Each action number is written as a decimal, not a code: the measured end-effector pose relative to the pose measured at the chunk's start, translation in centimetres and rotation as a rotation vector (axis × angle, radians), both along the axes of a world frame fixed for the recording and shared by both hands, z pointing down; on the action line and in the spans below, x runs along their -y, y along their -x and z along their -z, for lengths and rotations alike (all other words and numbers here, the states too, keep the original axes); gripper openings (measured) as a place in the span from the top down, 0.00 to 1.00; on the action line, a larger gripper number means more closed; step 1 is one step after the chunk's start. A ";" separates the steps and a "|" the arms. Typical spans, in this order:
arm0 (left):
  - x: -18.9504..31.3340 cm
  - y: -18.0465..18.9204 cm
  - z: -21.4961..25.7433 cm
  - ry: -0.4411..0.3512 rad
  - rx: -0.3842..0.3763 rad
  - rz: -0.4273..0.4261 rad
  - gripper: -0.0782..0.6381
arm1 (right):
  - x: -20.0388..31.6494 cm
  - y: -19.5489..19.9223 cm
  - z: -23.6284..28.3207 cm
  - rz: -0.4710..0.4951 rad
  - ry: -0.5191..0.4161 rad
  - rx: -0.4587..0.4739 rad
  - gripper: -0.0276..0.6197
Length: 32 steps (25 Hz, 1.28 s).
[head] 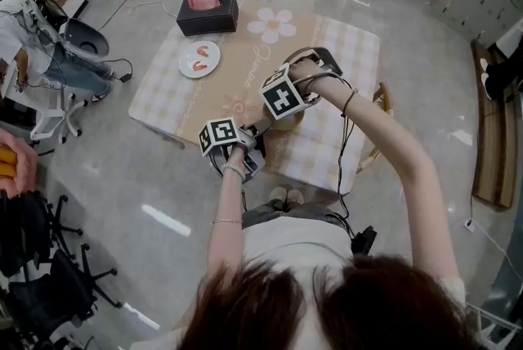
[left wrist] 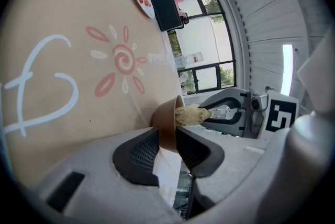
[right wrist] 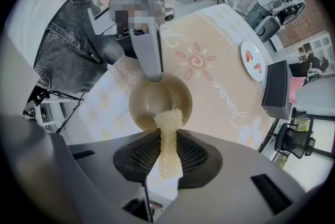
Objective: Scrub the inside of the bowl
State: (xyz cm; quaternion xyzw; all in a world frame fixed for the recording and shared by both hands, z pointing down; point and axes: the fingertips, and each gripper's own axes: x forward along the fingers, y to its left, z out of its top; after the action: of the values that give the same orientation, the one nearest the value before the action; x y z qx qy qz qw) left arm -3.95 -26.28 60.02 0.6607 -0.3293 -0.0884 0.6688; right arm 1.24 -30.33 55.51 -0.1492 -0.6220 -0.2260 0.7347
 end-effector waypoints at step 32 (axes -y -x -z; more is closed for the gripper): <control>-0.2 -0.3 0.0 0.007 -0.005 -0.006 0.74 | -4.0 -1.6 -0.1 -0.321 0.124 -0.064 0.83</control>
State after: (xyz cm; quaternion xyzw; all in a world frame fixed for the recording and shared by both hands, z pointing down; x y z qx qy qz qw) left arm -3.66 -26.05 60.02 0.6589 -0.3261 -0.0868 0.6723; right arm 2.87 -26.35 55.65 -0.1000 -0.6269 -0.0620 0.7701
